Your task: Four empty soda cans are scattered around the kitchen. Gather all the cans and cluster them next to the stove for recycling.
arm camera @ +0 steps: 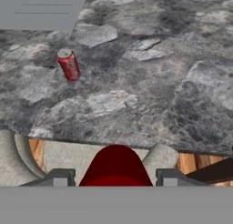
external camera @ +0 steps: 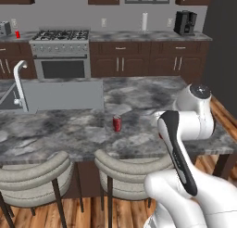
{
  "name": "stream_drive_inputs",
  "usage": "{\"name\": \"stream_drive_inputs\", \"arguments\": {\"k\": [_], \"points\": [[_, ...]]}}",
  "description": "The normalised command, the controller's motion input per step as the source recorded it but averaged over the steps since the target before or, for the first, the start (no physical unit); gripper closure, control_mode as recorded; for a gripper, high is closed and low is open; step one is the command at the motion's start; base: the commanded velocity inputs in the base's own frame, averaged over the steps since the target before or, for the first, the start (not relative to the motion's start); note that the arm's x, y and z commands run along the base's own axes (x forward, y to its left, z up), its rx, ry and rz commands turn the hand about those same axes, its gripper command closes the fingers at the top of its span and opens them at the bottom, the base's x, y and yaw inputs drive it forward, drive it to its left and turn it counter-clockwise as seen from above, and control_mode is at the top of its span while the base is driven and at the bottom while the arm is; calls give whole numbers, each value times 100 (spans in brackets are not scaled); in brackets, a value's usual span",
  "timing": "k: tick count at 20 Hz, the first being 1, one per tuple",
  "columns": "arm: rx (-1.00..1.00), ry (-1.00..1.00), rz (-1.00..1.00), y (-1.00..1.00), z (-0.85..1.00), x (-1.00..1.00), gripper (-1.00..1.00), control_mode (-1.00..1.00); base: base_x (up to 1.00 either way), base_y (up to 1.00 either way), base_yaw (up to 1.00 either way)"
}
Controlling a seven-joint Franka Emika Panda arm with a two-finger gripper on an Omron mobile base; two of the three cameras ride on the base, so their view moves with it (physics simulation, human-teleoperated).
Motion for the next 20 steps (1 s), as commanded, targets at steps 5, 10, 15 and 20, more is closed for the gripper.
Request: {"name": "stream_drive_inputs", "arguments": {"k": [5,10,15,20], "points": [[0,0,0,0,0,0,100,100,-35,-20,-1],[0,0,0,0,0,0,100,100,-54,-100,0],[0,0,0,0,0,0,100,100,0,-100,5],[0,0,0,0,0,0,100,100,2,-100,2]]}}
